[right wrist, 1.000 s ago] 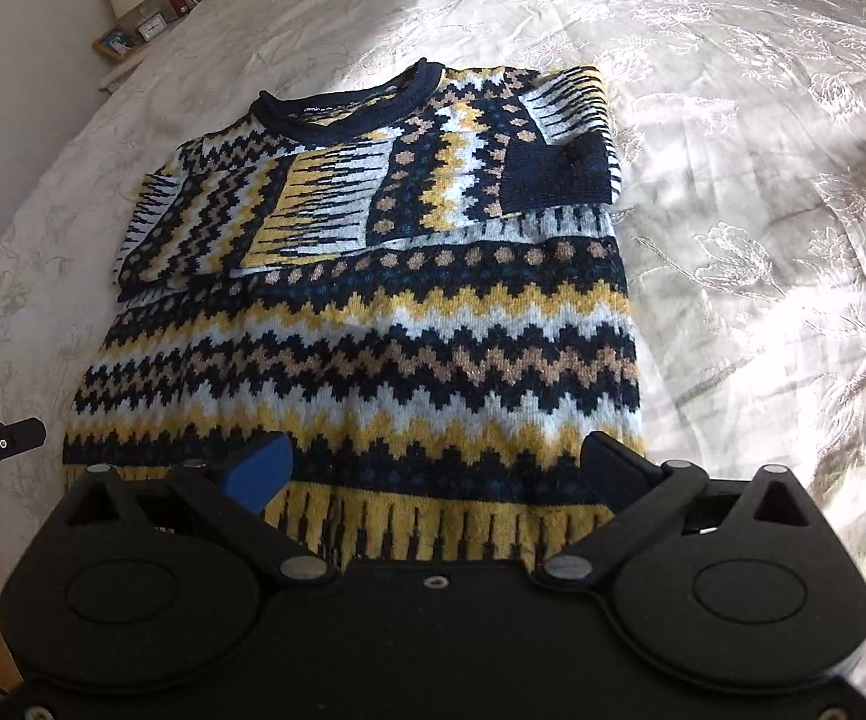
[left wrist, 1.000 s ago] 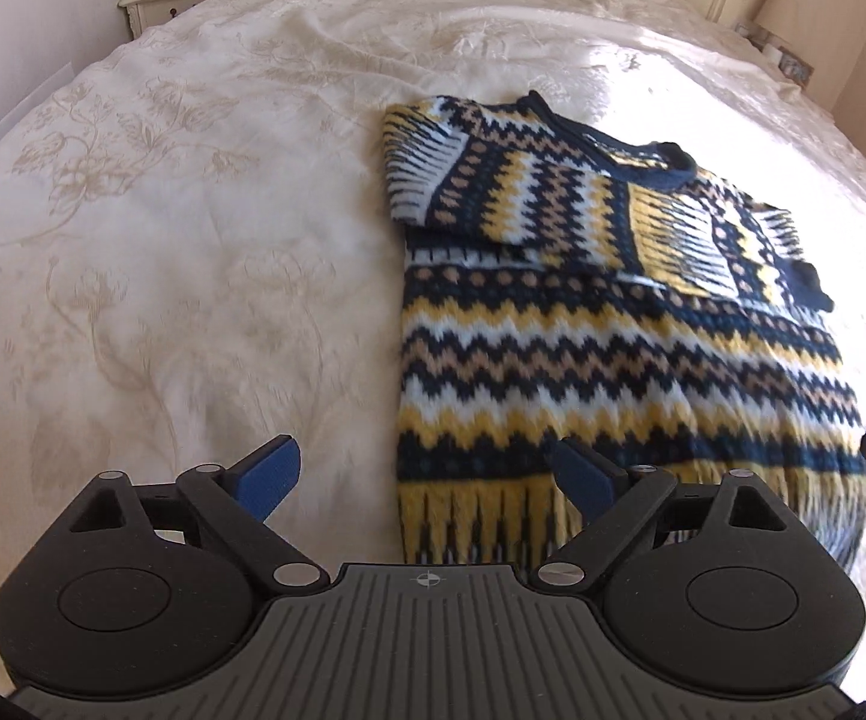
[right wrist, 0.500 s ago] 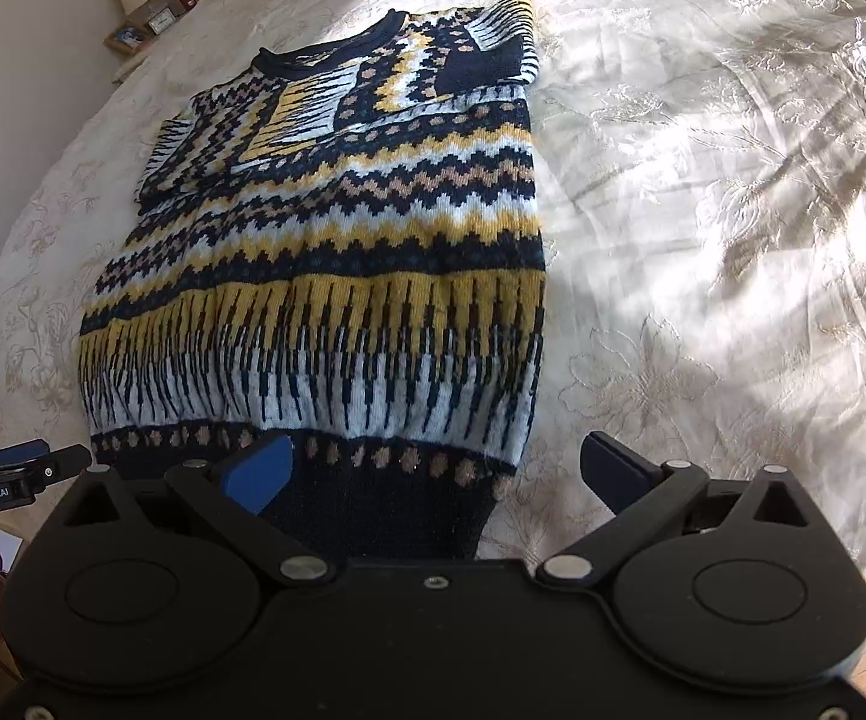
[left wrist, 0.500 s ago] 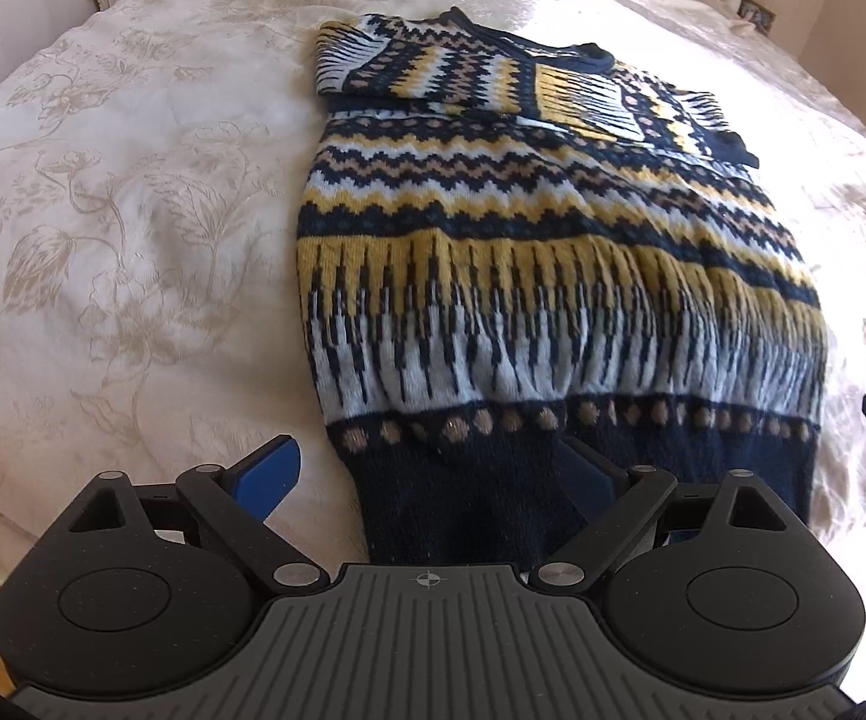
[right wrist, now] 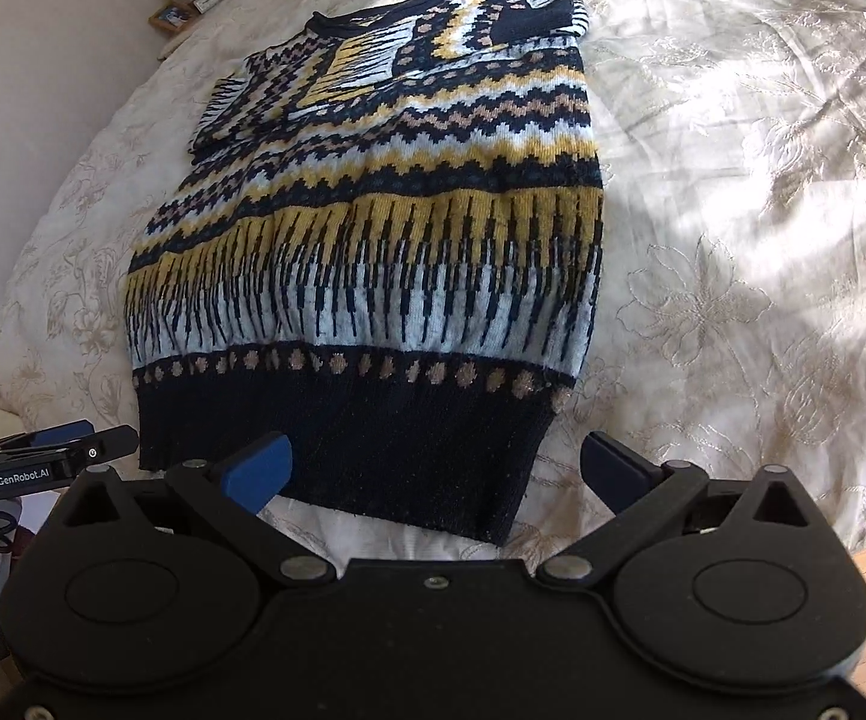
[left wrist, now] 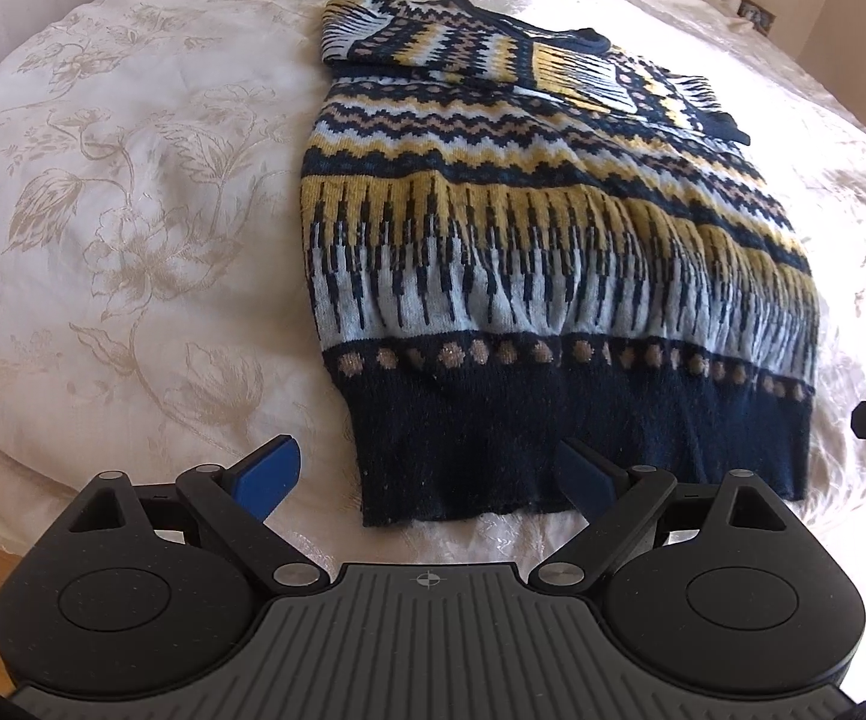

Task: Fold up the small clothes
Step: 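Move both grippers to the navy ribbed hem of the sweater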

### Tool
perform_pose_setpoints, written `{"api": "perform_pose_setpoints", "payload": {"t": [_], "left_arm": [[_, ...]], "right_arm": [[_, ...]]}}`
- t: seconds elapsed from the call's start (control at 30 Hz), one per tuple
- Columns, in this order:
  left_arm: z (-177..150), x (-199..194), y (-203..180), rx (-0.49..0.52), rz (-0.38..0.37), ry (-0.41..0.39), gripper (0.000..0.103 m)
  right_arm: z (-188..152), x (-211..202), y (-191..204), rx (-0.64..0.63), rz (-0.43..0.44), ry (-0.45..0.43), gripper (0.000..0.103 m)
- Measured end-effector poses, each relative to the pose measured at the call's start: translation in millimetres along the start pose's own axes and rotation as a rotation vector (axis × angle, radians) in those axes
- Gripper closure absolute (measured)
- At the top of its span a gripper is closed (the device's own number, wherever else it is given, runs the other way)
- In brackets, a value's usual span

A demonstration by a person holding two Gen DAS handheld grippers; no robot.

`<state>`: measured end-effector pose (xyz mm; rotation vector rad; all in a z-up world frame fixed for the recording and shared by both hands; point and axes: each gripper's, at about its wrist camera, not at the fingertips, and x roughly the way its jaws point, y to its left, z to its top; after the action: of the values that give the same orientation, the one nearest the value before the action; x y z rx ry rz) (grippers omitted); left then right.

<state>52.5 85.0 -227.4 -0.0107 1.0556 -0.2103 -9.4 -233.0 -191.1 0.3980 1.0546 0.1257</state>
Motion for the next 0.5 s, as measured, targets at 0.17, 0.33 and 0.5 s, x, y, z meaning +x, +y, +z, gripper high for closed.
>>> {"api": "perform_pose_setpoints", "payload": {"t": [0.17,0.33,0.5], "left_arm": [[0,8,4,-0.013,-0.008,0.015,0.011],[1,21,7,-0.015,-0.015,0.041,0.011],[5,30,10,-0.026,-0.024,0.059,0.011]], "right_arm": [[-2,12,-4,0.040,0.011,0.018,0.001],[0,24,-6,0.061,0.014,0.041,0.001],[3,36,-8,0.067,0.015,0.065,0.001]]}}
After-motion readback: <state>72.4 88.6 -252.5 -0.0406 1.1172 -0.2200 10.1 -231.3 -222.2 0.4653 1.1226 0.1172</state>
